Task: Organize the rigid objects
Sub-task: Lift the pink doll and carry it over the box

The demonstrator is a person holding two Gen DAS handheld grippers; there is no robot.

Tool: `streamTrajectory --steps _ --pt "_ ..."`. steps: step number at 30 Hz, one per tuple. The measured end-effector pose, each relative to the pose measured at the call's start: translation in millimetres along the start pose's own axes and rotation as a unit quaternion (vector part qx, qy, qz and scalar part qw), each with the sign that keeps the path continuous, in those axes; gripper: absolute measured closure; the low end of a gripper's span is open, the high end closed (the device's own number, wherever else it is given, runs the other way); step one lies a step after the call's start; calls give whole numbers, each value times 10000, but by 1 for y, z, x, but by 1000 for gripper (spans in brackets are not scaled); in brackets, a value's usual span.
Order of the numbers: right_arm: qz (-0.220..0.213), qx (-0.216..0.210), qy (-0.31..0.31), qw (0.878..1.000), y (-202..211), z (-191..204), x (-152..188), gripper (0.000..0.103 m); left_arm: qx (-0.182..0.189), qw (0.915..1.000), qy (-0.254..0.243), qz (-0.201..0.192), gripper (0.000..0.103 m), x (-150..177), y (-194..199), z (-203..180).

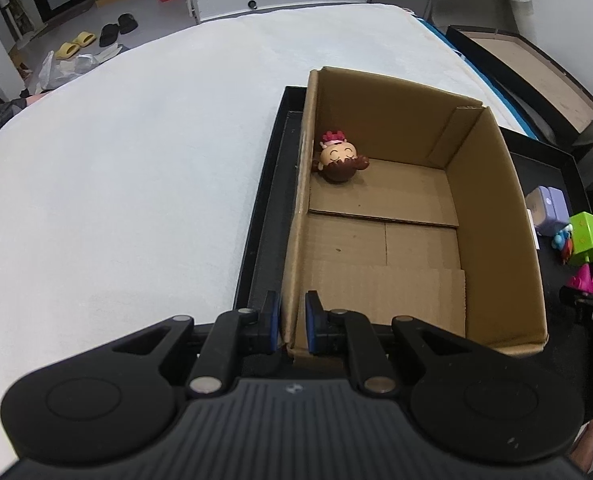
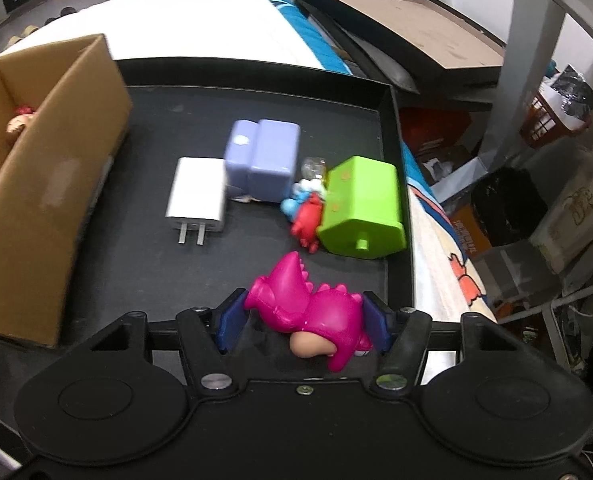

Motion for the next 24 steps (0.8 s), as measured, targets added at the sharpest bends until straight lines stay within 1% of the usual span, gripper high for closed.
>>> streamTrajectory --steps 5,9,15,24 --pt "-48 -73 -40 10000 10 2 -9 44 104 9999 -4 37 91 -2 -1 1" --pt "-115 91 -72 9999 20 -2 -14 44 208 9998 -73 28 91 -1 -2 4" --pt "-104 161 -138 9997 30 -6 -20 44 379 9993 -53 24 91 -1 -1 6" --pt "-182 204 14 9996 54 9 -36 44 590 9983 0 28 91 0 -2 7"
Point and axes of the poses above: each gripper's, at about its wrist camera, not at the fingertips, and y roughly against the way its jaws point, z to its left, x to its underside, the point moved 5 cm from there along -y, roughly the way its jaws point, and after that the axes turned 6 degrees about y, right-handed, at the moved point
